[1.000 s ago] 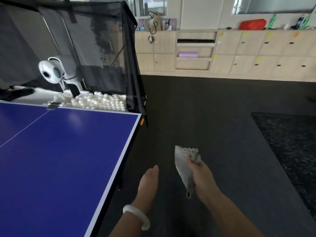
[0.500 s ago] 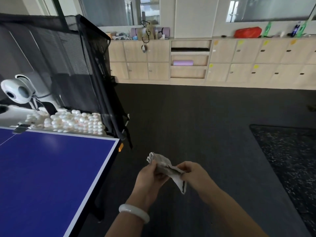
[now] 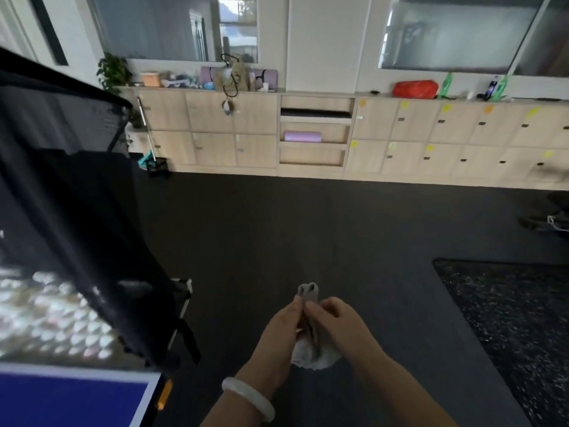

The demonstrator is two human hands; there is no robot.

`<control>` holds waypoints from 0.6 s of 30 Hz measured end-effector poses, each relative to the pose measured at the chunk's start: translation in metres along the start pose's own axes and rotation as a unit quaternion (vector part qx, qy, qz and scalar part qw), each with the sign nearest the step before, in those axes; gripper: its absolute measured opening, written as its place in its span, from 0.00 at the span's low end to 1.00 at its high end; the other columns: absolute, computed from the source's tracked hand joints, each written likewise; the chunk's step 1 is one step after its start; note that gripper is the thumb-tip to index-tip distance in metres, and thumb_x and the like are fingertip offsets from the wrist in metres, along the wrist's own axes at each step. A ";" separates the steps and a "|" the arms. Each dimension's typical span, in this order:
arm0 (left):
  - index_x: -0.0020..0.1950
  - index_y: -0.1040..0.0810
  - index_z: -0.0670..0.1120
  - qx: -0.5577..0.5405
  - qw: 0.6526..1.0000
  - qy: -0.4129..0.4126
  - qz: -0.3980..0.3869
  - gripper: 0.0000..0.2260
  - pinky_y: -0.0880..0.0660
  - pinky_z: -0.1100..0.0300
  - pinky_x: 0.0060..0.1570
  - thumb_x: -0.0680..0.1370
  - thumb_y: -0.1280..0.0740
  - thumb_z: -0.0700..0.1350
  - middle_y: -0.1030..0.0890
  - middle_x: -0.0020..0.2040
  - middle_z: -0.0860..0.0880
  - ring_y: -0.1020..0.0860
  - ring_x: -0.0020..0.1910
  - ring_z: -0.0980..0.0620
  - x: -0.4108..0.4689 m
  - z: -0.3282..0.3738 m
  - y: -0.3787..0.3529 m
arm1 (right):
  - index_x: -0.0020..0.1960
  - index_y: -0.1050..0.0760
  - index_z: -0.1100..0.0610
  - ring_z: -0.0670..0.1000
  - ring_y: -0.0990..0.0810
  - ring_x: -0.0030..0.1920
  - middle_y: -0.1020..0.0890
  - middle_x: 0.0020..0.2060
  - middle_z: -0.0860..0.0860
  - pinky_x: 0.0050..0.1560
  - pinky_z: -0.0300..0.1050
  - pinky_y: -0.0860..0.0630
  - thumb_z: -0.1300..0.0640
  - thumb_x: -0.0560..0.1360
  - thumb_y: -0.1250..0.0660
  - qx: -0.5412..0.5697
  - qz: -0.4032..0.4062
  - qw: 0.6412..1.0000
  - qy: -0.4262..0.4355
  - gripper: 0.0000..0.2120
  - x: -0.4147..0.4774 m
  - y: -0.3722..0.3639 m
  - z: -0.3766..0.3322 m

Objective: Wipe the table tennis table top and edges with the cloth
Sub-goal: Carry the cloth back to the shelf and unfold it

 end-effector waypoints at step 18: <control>0.50 0.17 0.55 0.189 0.968 -0.156 0.051 0.08 0.21 0.62 0.45 0.81 0.34 0.44 0.14 0.45 0.53 0.17 0.48 0.55 0.390 0.225 -0.105 | 0.47 0.22 0.68 0.54 0.17 0.37 0.16 0.38 0.62 0.41 0.51 0.18 0.64 0.78 0.35 0.071 0.015 0.997 0.040 0.07 0.430 0.160 -0.105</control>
Point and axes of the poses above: each hand's wrist, its own x-axis towards the middle knuckle, its own y-axis out of the back of the hand, z = x × y, the point moved 7 cm from there along x, towards the middle knuckle
